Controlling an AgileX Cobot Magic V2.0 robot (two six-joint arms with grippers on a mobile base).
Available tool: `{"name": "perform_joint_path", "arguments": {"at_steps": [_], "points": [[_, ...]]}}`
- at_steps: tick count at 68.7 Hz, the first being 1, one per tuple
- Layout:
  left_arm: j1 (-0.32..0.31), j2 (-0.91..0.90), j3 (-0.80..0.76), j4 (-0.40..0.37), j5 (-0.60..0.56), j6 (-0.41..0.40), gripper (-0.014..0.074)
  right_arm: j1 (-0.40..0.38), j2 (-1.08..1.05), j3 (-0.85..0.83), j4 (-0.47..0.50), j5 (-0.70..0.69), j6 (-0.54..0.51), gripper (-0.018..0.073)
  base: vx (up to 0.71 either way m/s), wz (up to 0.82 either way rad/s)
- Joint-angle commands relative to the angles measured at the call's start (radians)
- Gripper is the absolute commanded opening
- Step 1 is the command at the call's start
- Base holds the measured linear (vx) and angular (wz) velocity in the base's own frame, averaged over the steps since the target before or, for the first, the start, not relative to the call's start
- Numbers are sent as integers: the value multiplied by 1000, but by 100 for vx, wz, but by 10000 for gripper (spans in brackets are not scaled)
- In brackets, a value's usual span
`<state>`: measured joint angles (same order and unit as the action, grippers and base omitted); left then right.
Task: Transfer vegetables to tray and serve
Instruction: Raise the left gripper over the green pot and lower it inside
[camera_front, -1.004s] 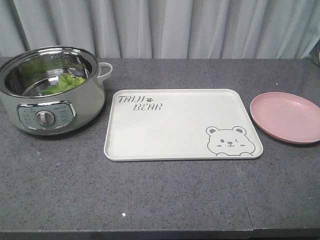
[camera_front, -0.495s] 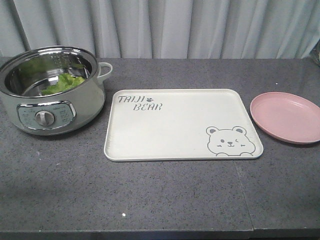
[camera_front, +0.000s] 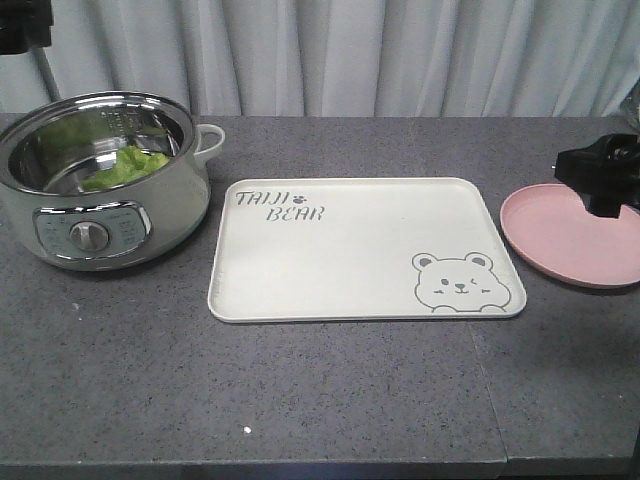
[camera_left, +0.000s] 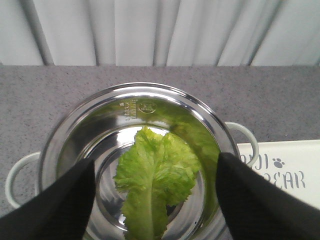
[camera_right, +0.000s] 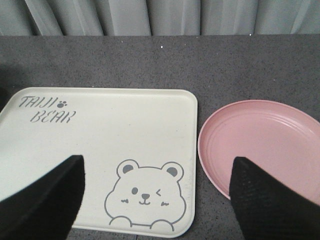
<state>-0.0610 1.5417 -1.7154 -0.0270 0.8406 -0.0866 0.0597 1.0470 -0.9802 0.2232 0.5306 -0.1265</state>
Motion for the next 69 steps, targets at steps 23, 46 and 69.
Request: {"name": "perform_joint_path", "arguments": {"at_steps": [23,46,69], "points": [[-4,346,-400,-26,201,15,503,-1,-5,-37,0,-6,-25,564,0,0],[-4,476,-417,-34,280,15,503,-1,-5,-37,1,5,-27,564,0,0],[-4,564,-414,-34,293,15,503,-1,-5,-37,3,29,-27,564,0,0]]}}
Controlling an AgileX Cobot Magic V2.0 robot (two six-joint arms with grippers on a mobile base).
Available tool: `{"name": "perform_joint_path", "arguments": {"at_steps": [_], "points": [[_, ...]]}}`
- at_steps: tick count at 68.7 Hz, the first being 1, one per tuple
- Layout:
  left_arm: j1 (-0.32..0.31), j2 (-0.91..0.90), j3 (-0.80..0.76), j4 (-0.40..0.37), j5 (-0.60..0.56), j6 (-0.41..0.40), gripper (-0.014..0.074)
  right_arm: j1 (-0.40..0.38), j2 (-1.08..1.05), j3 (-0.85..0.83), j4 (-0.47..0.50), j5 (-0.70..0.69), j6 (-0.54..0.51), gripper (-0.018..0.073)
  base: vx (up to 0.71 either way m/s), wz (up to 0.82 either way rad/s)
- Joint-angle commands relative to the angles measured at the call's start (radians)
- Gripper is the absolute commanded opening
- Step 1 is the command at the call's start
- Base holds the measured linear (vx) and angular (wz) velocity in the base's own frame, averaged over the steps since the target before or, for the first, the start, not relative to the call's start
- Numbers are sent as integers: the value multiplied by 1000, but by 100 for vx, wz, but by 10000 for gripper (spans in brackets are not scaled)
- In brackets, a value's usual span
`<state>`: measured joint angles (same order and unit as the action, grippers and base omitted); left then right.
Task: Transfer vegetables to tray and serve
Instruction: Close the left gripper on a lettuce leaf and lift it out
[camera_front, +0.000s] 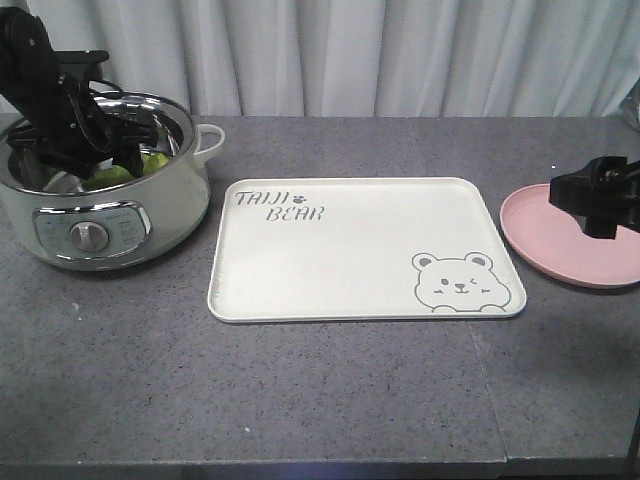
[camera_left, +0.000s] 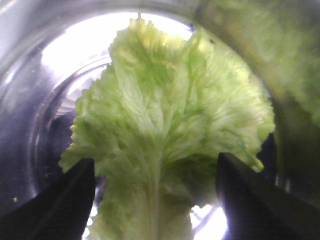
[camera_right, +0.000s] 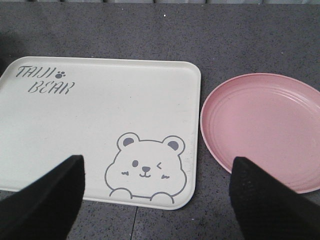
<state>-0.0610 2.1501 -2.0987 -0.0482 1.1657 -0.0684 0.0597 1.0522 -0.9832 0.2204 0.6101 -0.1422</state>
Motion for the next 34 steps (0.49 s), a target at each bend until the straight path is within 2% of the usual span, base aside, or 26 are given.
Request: {"name": "perform_joint_path", "arguments": {"at_steps": [1,27,34], "points": [[-4,-43,-31,-13,-33,-3,503,-1,-11,-34,6,-49,-12,564,0,0],[-4,12,-29,-13,-5,-3,503,-1,-11,-34,14,-48,-12,564,0,0],[-4,23,-29,-13,23,-3,479,-1,-11,-34,14,-48,-12,564,0,0]]}}
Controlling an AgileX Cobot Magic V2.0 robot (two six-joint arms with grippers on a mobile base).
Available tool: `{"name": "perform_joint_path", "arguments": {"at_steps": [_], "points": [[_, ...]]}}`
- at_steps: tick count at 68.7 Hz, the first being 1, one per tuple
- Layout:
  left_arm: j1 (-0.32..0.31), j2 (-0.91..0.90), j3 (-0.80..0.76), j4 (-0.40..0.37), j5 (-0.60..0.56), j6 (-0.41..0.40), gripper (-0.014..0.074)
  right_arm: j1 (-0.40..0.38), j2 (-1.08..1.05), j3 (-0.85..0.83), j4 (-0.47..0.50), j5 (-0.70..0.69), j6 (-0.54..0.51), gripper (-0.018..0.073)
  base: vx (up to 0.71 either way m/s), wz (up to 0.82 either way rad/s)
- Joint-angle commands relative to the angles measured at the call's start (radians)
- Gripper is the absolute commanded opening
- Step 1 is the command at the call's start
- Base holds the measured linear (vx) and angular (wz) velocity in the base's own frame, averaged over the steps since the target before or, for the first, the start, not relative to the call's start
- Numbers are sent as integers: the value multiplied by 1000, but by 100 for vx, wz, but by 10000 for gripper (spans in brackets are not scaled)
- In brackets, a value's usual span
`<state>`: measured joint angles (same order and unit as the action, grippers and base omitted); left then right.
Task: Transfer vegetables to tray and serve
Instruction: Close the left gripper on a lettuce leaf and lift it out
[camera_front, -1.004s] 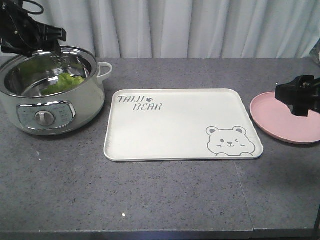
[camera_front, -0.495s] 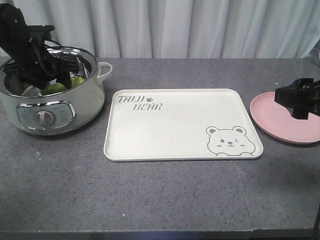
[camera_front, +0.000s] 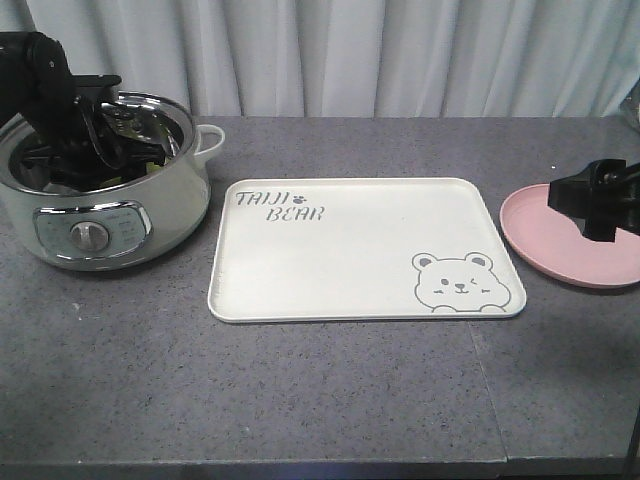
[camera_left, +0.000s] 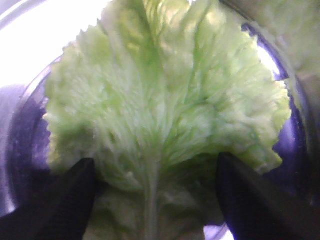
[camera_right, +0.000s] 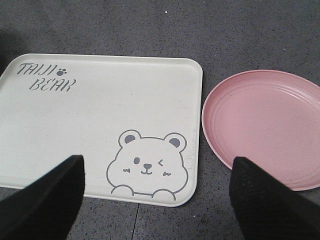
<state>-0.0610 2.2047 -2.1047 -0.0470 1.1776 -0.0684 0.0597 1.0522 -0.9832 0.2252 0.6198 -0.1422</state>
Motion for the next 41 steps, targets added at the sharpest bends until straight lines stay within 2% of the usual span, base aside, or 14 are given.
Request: {"name": "perform_joint_path", "arguments": {"at_steps": [1,13,31,41], "points": [[-4,-31,-23,-14,16,-3,472,-1,-11,-34,10,-58,-12,564,0,0],[-4,-7,-23,-12,70,-3,328,-1,-11,-34,10,-58,-12,564,0,0],[-4,12,-23,-2,69,0,-6,-1,-11,-34,9,-57,-12,564,0,0],[-4,4,-24,0,62,5,-8,-1,-11,-34,12,-57,-12,559,0,0]]}}
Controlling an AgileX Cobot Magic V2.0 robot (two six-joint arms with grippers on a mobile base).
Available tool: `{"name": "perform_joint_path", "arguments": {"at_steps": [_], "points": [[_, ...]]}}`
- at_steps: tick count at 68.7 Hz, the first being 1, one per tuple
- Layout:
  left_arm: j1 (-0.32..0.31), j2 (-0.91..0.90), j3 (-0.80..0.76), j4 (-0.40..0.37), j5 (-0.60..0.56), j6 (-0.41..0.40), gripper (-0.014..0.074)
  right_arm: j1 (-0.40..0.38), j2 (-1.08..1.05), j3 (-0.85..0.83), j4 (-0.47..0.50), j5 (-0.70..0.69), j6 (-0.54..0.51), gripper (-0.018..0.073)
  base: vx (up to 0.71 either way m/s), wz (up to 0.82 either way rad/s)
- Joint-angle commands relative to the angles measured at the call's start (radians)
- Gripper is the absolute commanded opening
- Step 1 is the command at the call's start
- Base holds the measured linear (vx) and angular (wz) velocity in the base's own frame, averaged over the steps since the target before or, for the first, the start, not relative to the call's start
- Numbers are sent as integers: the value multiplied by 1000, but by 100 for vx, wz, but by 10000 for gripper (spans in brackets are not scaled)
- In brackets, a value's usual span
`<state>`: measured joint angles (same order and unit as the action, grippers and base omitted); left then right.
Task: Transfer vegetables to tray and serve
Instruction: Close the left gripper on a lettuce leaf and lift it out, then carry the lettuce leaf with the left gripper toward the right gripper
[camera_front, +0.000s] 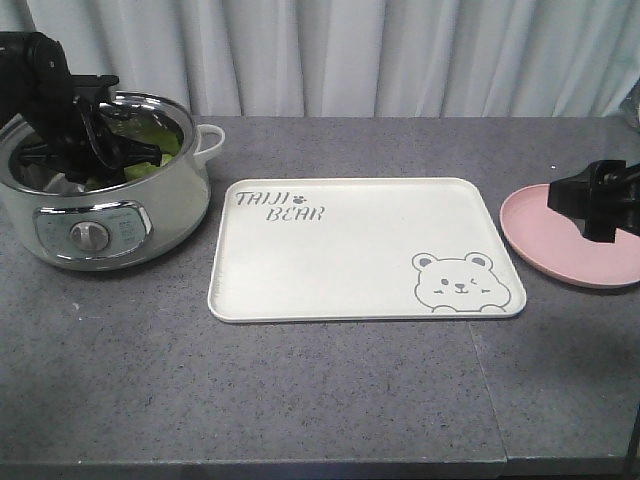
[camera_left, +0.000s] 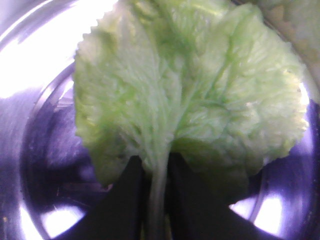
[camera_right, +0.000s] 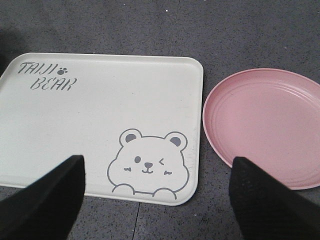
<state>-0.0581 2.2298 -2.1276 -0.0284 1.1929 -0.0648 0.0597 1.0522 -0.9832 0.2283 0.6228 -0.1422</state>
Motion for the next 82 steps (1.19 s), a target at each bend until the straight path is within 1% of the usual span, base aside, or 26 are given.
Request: {"name": "perform_joint_path", "arguments": {"at_steps": [1,18,36,40,49,58,65,70,73,74,76,78,79,82], "points": [[-7,-21,-1,-20,47,1,-8,-1,-11,-34,8,-60,-12,559,0,0],[-7,-70,-3,-19,15,1,-7,-1,-11,-34,21,-60,-12,559,0,0],[-6,-145,-5,-10,-48,1,-7,-1,-11,-34,21,-58,-12,559,0,0],[-6,-165,-5,6,-56,0,-7,-1,-11,-34,21,-55,-12,559,0,0],[-6,-209,-5,13,-60,0,-7,-1,-11,-34,22,-52,-12,559,0,0],[-6,-273,-5,11,-58,0,-7,-1,-11,-34,58,-51,-19,559,0,0],[-6,-333,-5,-7,-47,0,-7,-1,-11,-34,125,-58,-90,559,0,0],[-6,-387,-5,-34,-43,0,-7,-1,-11,-36,221,-60,-186,559,0,0],[-6,-418,-5,-51,-43,0,-7,-1,-11,-40,291,-60,-260,559,0,0],[-7,-428,-5,-58,-43,0,-7,-1,-11,-42,329,-60,-283,559,0,0],[-8,-450,-5,-76,-43,0,-7,-1,-11,-46,368,-58,-317,559,0,0],[-9,-470,-5,-93,-43,0,-7,-1,-11,-48,425,-57,-377,559,0,0],[-9,-485,-5,-103,-40,0,-7,-1,-11,-50,474,-58,-403,559,0,0],[-9,-513,-5,-140,-35,2,-7,-1,-11,-54,577,-54,-488,559,0,0]]}}
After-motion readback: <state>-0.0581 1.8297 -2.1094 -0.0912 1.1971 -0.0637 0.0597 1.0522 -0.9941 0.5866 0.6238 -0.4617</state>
